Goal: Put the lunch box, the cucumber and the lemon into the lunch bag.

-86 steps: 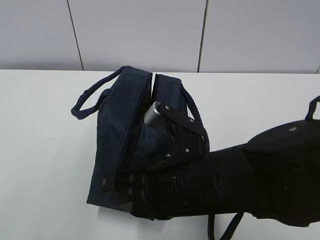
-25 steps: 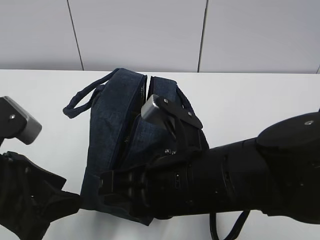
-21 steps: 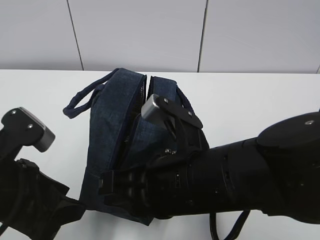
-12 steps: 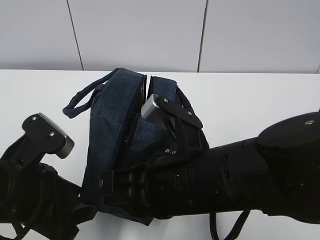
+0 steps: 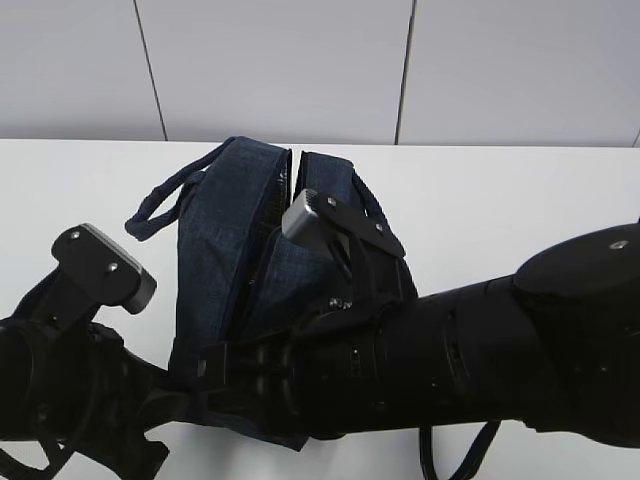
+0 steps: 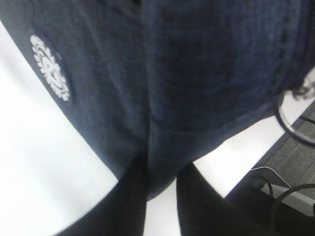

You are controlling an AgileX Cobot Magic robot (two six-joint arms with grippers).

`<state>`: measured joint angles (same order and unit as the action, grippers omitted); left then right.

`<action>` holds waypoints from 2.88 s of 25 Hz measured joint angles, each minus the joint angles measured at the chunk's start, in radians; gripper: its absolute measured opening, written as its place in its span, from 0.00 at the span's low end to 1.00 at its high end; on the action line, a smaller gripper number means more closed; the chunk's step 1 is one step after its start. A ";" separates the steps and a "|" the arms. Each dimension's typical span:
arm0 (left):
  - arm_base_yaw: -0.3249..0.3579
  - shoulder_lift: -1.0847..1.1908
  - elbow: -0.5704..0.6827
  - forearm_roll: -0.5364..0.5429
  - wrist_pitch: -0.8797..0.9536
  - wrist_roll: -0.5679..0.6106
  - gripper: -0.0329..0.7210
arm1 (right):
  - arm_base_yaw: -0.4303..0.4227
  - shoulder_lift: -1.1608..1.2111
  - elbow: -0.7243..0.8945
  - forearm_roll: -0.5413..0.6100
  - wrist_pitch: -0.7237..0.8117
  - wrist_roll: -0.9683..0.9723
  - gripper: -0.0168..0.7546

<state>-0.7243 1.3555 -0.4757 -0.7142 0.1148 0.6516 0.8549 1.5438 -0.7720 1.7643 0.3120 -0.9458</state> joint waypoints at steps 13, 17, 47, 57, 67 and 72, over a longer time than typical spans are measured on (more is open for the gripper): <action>-0.004 0.002 0.000 -0.018 -0.005 0.002 0.03 | 0.000 0.000 0.000 0.000 0.026 -0.002 0.02; -0.004 0.013 0.000 -0.024 -0.008 0.002 0.03 | -0.002 -0.017 0.002 -0.002 0.026 -0.002 0.02; -0.009 0.060 -0.008 -0.028 -0.002 0.002 0.03 | -0.002 -0.065 -0.067 -0.008 -0.049 0.000 0.02; -0.009 0.060 0.031 -0.053 -0.022 0.002 0.03 | -0.002 -0.065 -0.072 -0.008 -0.091 -0.002 0.02; -0.009 0.060 0.035 -0.064 -0.027 0.002 0.03 | -0.002 -0.067 -0.111 -0.006 -0.144 -0.020 0.02; -0.009 0.060 0.033 -0.068 -0.032 0.002 0.03 | -0.009 -0.067 -0.143 -0.004 -0.156 -0.024 0.02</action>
<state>-0.7330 1.4158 -0.4429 -0.7822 0.0831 0.6537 0.8464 1.4766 -0.9146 1.7604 0.1557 -0.9695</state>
